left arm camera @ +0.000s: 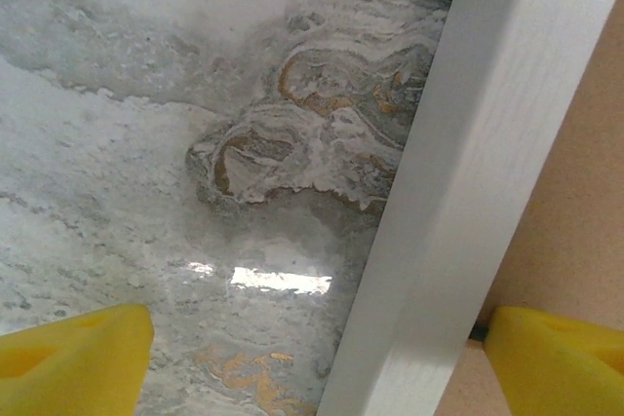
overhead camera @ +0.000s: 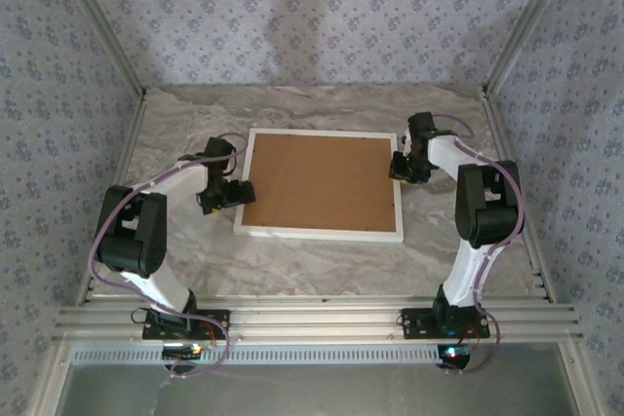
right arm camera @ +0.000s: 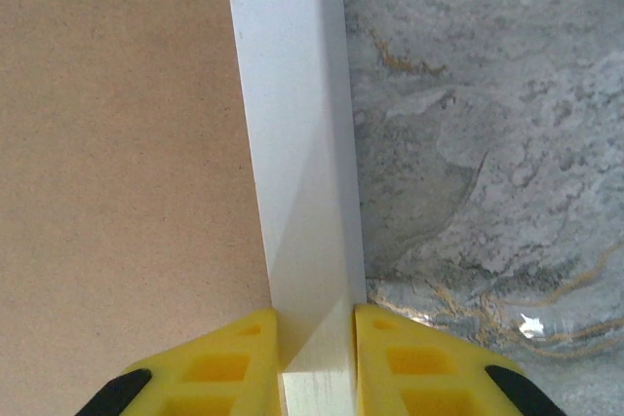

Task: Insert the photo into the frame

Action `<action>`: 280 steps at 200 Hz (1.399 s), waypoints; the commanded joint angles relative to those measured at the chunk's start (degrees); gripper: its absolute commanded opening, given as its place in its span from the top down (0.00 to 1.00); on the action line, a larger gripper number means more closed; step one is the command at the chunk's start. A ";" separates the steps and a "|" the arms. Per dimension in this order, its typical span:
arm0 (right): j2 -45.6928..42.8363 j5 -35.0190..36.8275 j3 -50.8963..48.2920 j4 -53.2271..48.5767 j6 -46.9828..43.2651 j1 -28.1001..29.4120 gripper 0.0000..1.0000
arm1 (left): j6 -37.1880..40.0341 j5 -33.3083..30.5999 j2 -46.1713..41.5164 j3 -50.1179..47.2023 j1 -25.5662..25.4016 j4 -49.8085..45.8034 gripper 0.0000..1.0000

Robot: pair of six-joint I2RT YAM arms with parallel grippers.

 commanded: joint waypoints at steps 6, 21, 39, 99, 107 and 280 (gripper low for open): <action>4.78 -0.28 4.74 -1.49 -1.69 0.25 0.79 | -2.21 4.24 -0.63 -1.67 -1.91 0.15 0.11; 7.40 0.10 8.67 -3.28 -2.62 -0.34 0.79 | -3.19 5.78 -1.41 -1.66 -3.43 -0.20 0.12; 10.20 -0.37 12.65 -3.93 -3.05 -0.91 0.77 | -4.42 6.83 -2.32 -1.64 -5.74 -0.99 0.12; 15.19 -2.46 23.82 -4.13 -2.13 -2.30 0.49 | -10.49 12.04 -6.65 -3.29 -10.77 0.34 0.12; 14.19 -2.16 23.78 -3.63 -1.78 -2.49 0.42 | -10.85 12.61 -7.22 -2.85 -10.77 0.54 0.12; -25.44 -3.04 -22.72 5.40 12.55 6.18 0.00 | 13.78 3.20 32.93 60.23 2.54 -8.70 0.03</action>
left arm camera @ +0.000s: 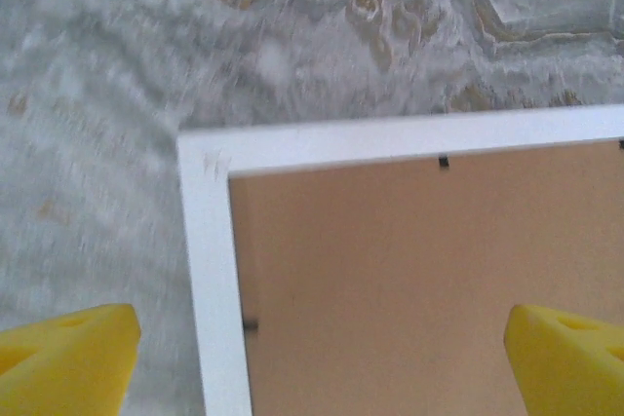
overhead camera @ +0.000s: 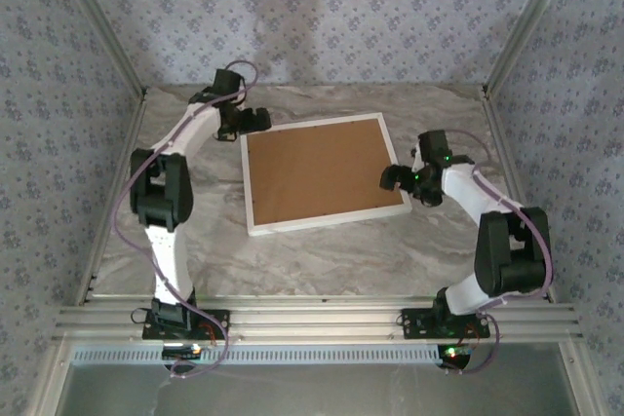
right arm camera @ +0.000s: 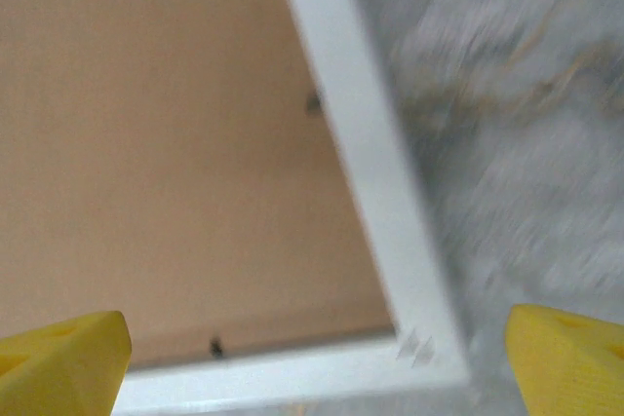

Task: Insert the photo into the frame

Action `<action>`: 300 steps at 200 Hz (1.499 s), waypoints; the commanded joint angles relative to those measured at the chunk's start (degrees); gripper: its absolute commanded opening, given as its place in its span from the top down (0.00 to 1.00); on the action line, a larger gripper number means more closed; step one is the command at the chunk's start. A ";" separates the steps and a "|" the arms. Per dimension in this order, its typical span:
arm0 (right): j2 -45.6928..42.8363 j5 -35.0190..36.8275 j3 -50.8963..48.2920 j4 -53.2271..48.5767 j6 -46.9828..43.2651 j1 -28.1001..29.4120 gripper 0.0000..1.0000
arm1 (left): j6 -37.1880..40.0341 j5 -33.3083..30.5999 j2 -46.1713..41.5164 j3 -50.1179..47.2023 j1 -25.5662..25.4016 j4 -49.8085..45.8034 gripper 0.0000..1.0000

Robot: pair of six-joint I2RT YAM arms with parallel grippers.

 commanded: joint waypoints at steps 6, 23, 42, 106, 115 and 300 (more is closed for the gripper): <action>-3.11 -1.84 -4.64 3.34 8.28 5.56 0.00 | 6.75 2.36 9.14 15.31 1.08 -6.95 0.03; -3.03 -2.31 -7.42 7.02 12.59 8.74 0.00 | 8.70 4.00 14.72 23.80 1.35 -10.58 0.03; -2.94 -2.59 -10.03 11.43 18.02 10.85 0.00 | 10.07 6.33 18.93 29.07 1.33 -12.97 0.03; 1.26 -2.09 -11.85 24.52 26.01 15.73 0.00 | 11.39 10.92 21.83 28.52 1.35 -14.65 0.04; 1.70 -1.67 -11.39 25.47 26.25 15.74 0.00 | 11.49 11.41 21.50 27.60 1.35 -14.88 0.05; 10.86 -4.92 3.15 27.04 15.00 4.10 0.00 | 2.41 14.01 -2.84 -13.27 -0.64 -3.46 0.07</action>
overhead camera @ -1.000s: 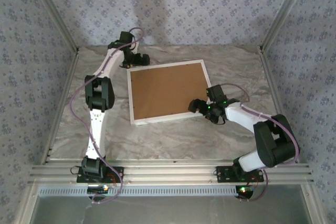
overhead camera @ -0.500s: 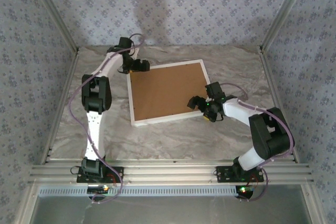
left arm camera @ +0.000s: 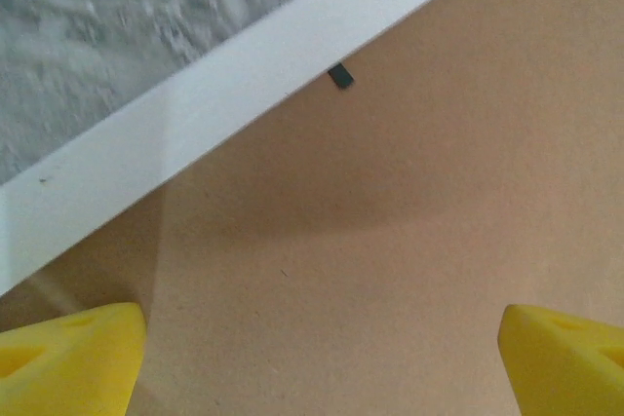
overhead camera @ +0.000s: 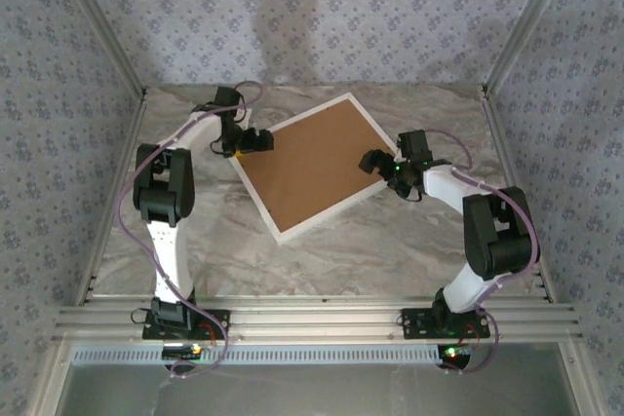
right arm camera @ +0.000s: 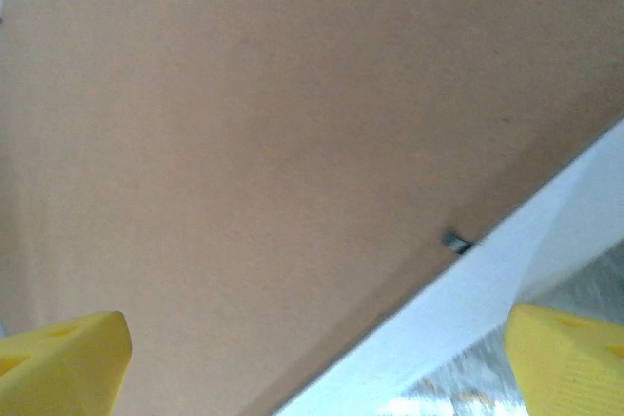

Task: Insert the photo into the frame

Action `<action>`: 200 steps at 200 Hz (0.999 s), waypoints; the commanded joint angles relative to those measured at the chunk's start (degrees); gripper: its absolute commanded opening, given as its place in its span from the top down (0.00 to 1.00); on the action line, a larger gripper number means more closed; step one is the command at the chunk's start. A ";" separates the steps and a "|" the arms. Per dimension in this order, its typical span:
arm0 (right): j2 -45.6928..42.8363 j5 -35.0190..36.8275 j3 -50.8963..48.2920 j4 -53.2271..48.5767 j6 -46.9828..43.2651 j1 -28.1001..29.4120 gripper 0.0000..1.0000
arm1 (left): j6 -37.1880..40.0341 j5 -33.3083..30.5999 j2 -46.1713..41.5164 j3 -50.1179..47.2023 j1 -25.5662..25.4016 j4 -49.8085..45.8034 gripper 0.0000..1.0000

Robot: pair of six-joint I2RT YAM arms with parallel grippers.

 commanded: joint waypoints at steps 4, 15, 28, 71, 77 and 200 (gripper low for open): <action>2.38 -0.71 3.37 3.32 -3.24 -0.58 0.00 | -3.06 2.89 -3.28 -3.90 -1.81 -2.68 0.07; 3.43 -0.63 4.84 3.20 -3.61 -1.07 0.00 | -3.74 2.89 -4.34 -5.51 -2.50 -2.74 0.07; 5.13 -0.69 6.67 2.43 -3.62 -2.16 0.00 | -4.76 3.51 -5.87 -7.60 -3.37 -2.50 0.07; 8.66 -3.07 11.00 0.47 -6.54 -5.25 0.00 | -8.33 5.58 -12.38 -14.07 -5.30 -2.51 0.07; 8.09 -2.50 11.06 -0.20 -6.86 -5.32 0.00 | -8.40 4.93 -13.28 -14.45 -5.28 -2.73 0.07; -3.09 6.67 -2.81 -2.67 0.32 4.10 0.00 | -0.01 -4.94 3.88 10.25 -0.01 -3.65 0.04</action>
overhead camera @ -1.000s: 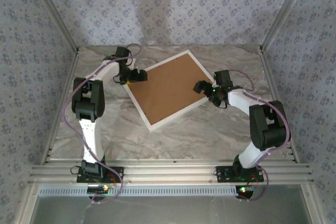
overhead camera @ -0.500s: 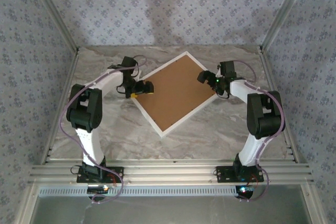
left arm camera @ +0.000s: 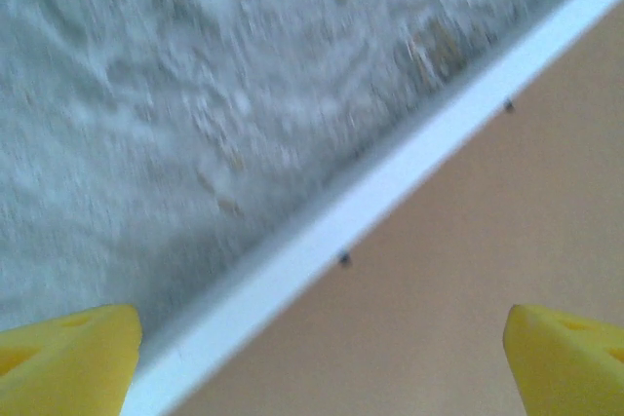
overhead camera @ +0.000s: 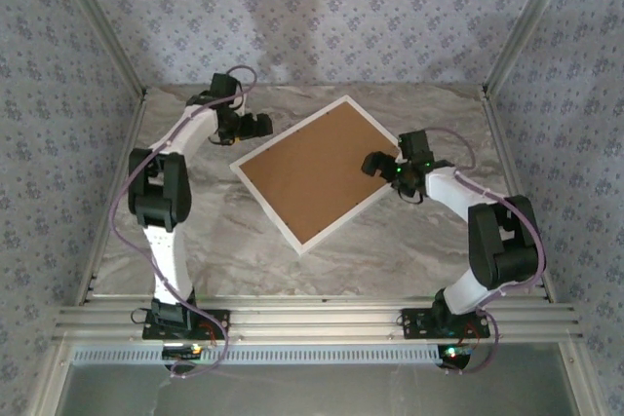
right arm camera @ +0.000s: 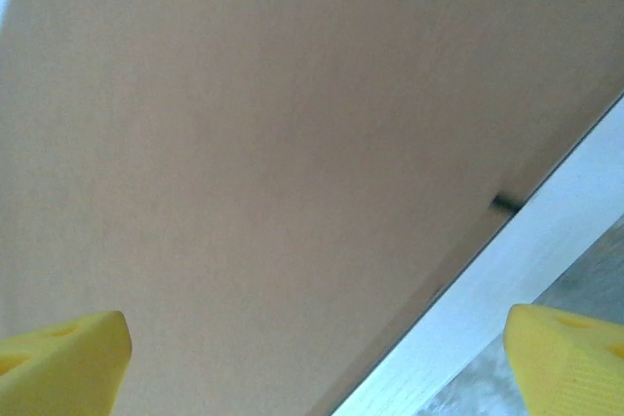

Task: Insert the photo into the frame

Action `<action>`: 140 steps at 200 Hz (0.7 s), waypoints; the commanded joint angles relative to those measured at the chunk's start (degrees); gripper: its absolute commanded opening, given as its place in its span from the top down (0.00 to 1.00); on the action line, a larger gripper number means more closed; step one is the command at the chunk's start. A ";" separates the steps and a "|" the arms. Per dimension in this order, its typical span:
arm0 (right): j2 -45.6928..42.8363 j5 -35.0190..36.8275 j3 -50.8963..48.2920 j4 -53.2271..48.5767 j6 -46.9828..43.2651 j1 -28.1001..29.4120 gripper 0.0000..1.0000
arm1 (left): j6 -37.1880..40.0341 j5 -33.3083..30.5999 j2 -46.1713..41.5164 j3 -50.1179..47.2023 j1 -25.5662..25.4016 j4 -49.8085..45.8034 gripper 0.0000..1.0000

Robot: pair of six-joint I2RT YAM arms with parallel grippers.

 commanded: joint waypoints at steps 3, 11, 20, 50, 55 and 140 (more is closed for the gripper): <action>1.30 1.62 -1.29 1.77 3.79 2.73 0.00 | 4.14 -1.43 5.78 5.08 -0.03 -3.92 0.04; 2.09 1.51 -1.33 2.65 4.48 3.21 0.00 | 4.45 -1.42 7.04 6.18 -0.03 -4.79 0.05; 3.15 1.02 -1.21 3.72 5.09 3.55 0.00 | 4.68 -1.25 7.81 6.54 -0.03 -5.32 0.05; 6.29 -0.58 -0.12 7.14 6.49 3.70 0.00 | 3.10 0.96 5.38 -0.42 -0.32 -1.90 0.06; 6.67 -0.71 0.21 7.33 6.44 3.72 0.00 | 2.76 1.39 4.68 -1.89 -0.30 -1.86 0.06; 14.14 -3.05 8.36 7.29 1.05 0.13 0.00 | -6.10 11.15 -8.59 -24.20 -2.04 8.51 0.07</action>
